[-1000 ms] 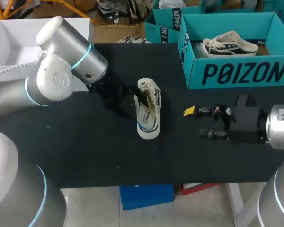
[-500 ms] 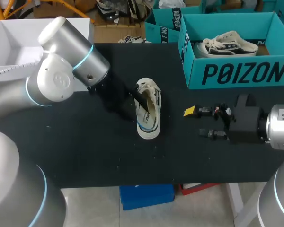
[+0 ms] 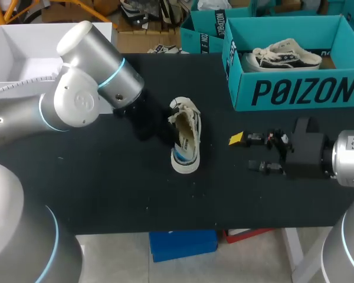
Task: Take the shoe out of the shoebox, open the shoe tongue, remove and reinsert the insole, then place the shoe into the shoebox
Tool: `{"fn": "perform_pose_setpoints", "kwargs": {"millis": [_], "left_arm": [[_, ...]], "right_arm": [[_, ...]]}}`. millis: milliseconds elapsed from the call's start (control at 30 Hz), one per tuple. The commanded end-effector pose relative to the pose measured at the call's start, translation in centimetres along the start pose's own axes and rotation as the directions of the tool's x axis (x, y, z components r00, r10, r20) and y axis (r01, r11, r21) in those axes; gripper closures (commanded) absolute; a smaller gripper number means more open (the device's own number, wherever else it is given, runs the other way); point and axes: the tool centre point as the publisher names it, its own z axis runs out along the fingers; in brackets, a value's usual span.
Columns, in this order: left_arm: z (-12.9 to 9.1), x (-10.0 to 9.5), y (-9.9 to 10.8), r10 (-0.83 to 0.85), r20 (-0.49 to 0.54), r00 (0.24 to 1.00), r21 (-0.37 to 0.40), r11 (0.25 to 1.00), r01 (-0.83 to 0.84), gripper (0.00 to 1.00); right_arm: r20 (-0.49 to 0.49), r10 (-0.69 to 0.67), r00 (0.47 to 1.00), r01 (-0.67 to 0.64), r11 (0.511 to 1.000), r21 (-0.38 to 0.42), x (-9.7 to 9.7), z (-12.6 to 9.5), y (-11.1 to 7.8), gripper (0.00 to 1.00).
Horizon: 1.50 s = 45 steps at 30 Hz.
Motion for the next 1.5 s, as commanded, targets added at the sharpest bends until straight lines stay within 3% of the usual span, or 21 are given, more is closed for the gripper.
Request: {"fn": "perform_pose_setpoints", "kwargs": {"millis": [33, 733, 767, 800, 833, 900, 933, 1267, 1500], "left_arm": [[0.1, -0.4, -0.7, 0.000, 0.026, 1.000, 0.016, 1.000, 0.000, 1.00], [1.5, -2.9, -4.5, 0.011, 0.106, 0.994, 0.087, 0.996, -0.020, 1.00], [1.7, -2.8, -4.5, 0.008, 0.101, 0.995, 0.093, 0.995, -0.017, 0.97], [2.1, -2.7, -4.4, 0.002, 0.093, 0.996, 0.098, 0.995, -0.011, 0.70], [2.3, -2.5, -4.2, -0.006, 0.085, 0.996, 0.100, 0.995, -0.003, 0.55], [2.5, -2.2, -3.8, -0.013, 0.074, 0.997, 0.097, 0.995, 0.006, 0.13], [2.4, -2.1, -3.5, -0.016, 0.067, 0.998, 0.090, 0.996, 0.010, 0.00], [-0.3, -0.6, 0.1, -0.047, 0.047, 0.998, -0.013, 0.999, 0.048, 0.00], [-0.6, -0.5, 0.5, -0.057, 0.061, 0.997, -0.021, 0.998, 0.058, 0.01]], "right_arm": [[-0.001, 0.000, 1.000, 0.000, 1.000, 0.000, 0.0, 0.1, 0.0, 0.00], [-0.001, 0.000, 1.000, 0.000, 1.000, 0.000, 0.0, 0.1, 0.0, 0.00], [-0.001, 0.000, 1.000, 0.000, 1.000, 0.000, 0.0, 0.1, 0.0, 0.00], [-0.001, 0.000, 1.000, 0.000, 1.000, 0.000, 0.0, 0.1, 0.0, 0.00], [-0.001, 0.000, 1.000, 0.000, 1.000, 0.000, 0.0, 0.1, 0.0, 0.00], [-0.001, 0.000, 1.000, 0.000, 1.000, 0.000, 0.0, 0.1, 0.0, 0.00], [-0.001, 0.000, 1.000, 0.000, 1.000, 0.000, 0.0, 0.1, 0.0, 0.00], [-0.001, 0.000, 1.000, 0.000, 1.000, 0.000, 0.0, 0.1, 0.0, 0.00], [-0.001, 0.000, 1.000, 0.000, 1.000, 0.000, 0.0, 0.1, 0.0, 0.00]]}}
